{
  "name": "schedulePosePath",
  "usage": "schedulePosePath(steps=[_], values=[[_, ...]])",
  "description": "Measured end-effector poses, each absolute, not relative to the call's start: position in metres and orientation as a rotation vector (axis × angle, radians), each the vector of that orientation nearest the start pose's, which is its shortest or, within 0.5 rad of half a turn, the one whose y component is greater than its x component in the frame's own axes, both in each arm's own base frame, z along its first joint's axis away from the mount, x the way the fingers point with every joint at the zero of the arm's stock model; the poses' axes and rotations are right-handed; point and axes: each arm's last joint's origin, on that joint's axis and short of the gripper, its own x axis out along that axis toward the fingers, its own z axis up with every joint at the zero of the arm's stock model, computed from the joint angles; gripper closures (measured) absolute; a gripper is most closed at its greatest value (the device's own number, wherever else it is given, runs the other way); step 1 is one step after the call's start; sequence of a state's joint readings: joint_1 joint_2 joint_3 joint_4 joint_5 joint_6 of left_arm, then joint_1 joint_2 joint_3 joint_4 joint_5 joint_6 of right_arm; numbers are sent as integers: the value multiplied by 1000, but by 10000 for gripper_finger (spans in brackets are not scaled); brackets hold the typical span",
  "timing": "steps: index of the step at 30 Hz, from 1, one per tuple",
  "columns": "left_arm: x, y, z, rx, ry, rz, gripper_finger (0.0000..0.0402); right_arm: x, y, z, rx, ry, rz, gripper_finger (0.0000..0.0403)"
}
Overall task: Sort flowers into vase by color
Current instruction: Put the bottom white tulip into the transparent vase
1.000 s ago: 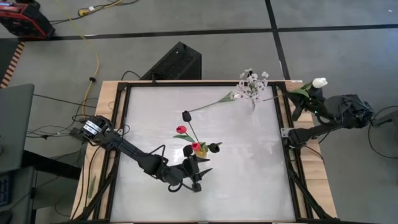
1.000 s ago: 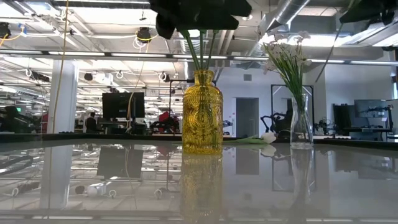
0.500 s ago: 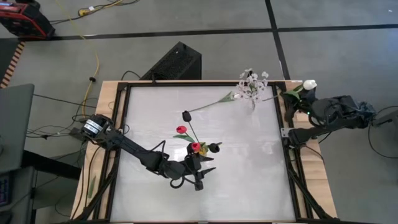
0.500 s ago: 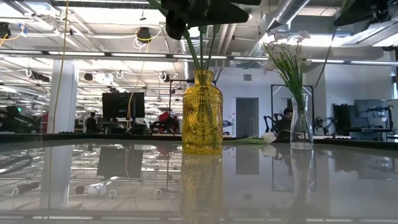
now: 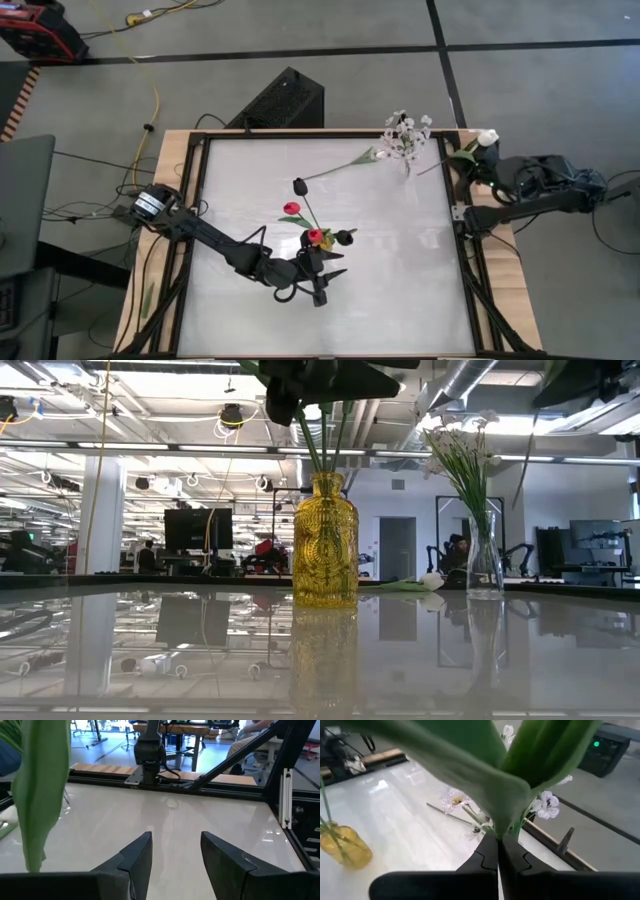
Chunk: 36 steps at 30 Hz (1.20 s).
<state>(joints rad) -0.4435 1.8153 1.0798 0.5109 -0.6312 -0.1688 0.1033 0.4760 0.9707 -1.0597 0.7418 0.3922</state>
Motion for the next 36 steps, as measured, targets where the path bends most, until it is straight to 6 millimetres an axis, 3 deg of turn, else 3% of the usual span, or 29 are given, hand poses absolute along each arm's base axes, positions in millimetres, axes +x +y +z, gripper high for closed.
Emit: schedulePosePath(steps=[11,17,36], values=[[364,-155,219,-51,184,186,244,63,-22,354,93,376,-727,382],[363,-156,218,-44,193,167,244,73,-32,349,105,480,-716,382],[362,-155,211,24,264,169,244,91,-86,342,204,573,-701,382]])
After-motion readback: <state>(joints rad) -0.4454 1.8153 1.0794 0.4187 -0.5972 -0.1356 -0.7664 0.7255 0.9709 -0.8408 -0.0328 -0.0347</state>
